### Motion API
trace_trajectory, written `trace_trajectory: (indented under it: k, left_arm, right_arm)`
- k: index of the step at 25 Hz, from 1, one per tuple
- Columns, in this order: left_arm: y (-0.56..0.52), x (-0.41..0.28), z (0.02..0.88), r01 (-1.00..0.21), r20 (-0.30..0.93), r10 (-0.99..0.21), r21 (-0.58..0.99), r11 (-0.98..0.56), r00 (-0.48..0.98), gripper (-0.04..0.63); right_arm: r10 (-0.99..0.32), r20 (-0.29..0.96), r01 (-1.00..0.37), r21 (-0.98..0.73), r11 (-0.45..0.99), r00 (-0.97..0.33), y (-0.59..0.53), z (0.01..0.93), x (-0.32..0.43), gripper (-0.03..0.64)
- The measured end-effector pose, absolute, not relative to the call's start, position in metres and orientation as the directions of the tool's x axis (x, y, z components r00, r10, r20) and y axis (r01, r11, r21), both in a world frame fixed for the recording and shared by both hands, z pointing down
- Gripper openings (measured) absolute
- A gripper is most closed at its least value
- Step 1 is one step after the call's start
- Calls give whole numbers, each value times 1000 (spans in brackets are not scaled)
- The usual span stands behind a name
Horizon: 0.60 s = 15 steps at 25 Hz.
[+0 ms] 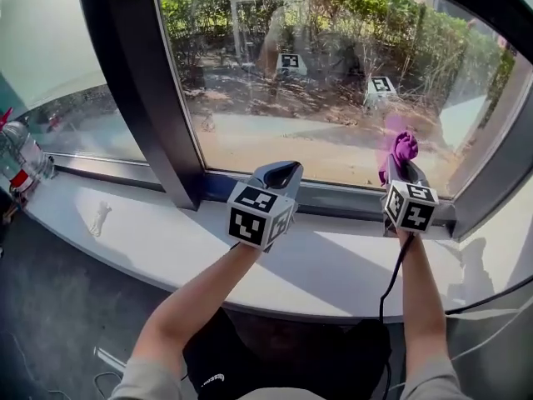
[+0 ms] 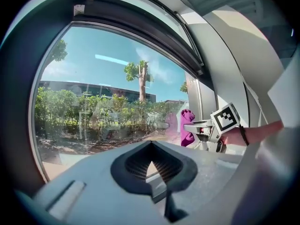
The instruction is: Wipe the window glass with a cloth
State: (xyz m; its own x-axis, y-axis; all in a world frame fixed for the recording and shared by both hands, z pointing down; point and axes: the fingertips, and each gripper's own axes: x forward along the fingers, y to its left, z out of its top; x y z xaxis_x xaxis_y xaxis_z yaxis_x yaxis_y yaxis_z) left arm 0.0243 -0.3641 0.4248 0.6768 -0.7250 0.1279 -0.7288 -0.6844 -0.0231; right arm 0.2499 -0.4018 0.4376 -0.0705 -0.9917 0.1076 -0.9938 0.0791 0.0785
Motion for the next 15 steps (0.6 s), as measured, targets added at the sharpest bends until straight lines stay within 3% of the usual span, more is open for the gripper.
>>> trace_trajectory:
  k: [15]
  left_arm:
    - [-375, -98, 428, -844, 113, -840, -21, -536, 530, 0]
  right_arm:
    - [-869, 99, -871, 39, 490, -485, -434, 432, 16, 72]
